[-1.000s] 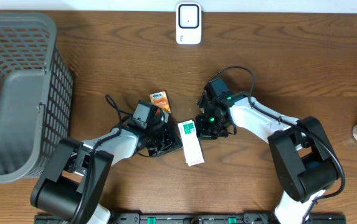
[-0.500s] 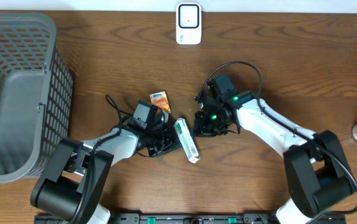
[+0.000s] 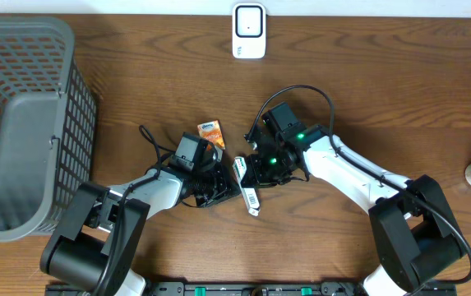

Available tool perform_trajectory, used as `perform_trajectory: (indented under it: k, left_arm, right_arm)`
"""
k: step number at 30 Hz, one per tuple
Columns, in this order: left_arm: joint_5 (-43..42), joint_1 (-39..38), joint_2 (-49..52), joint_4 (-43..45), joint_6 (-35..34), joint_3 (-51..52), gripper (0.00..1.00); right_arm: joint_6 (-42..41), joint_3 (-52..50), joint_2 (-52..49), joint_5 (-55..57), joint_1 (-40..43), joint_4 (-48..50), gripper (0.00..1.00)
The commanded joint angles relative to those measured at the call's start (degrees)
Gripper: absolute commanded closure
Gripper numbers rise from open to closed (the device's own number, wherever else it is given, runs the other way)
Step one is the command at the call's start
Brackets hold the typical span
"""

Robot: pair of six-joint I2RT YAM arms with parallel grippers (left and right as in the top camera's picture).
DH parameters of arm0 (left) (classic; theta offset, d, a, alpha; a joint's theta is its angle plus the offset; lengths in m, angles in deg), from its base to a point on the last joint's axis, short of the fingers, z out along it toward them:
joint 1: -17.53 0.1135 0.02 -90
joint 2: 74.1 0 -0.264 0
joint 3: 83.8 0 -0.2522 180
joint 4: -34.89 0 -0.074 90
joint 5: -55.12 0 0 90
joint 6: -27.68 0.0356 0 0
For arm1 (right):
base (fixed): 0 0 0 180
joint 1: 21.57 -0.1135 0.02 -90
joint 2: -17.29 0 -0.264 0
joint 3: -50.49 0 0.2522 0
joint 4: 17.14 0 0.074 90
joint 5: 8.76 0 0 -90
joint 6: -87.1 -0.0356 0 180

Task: Scan the item barcode
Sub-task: 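Close the right gripper on the Panadol box beside the left gripper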

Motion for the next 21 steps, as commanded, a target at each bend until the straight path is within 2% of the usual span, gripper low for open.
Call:
perform_trajectory:
  k: [1,8,14,15,16,18,21]
  left_arm:
    - [10.01,-0.35,4.57,-2.19,-0.09,3.19,0.93]
    - [10.25,-0.35,4.57,-2.21,-0.07,3.21,0.92]
    - [10.47,-0.35,4.57,-2.19,-0.09,3.21,0.92]
    - [10.49,-0.35,4.57,-2.21,-0.09,3.21,0.93]
    - [10.47,-0.35,4.57,-2.19,-0.09,3.19,0.93]
    - [10.43,-0.35,4.57,-2.23,-0.09,3.21,0.93]
    - [10.43,-0.35,4.57,-2.25,-0.09,3.19,0.93]
  right_arm:
    - [0.74,-0.22,0.5,0.39,-0.15,0.02,0.99]
    - [2.6,-0.17,0.85,0.37,-0.26,-0.81,0.97]
    - [2.86,-0.09,5.84,3.02,-0.26,-3.54,0.78]
    - [2.86,-0.09,7.48,3.82,-0.26,-3.89,0.69]
    - [2.84,-0.09,8.87,4.81,-0.26,-4.15,0.54]
    - [1.88,-0.09,12.31,8.13,-0.17,-5.53,0.39]
    - [1.33,-0.09,15.15,12.79,-0.17,-7.72,0.35]
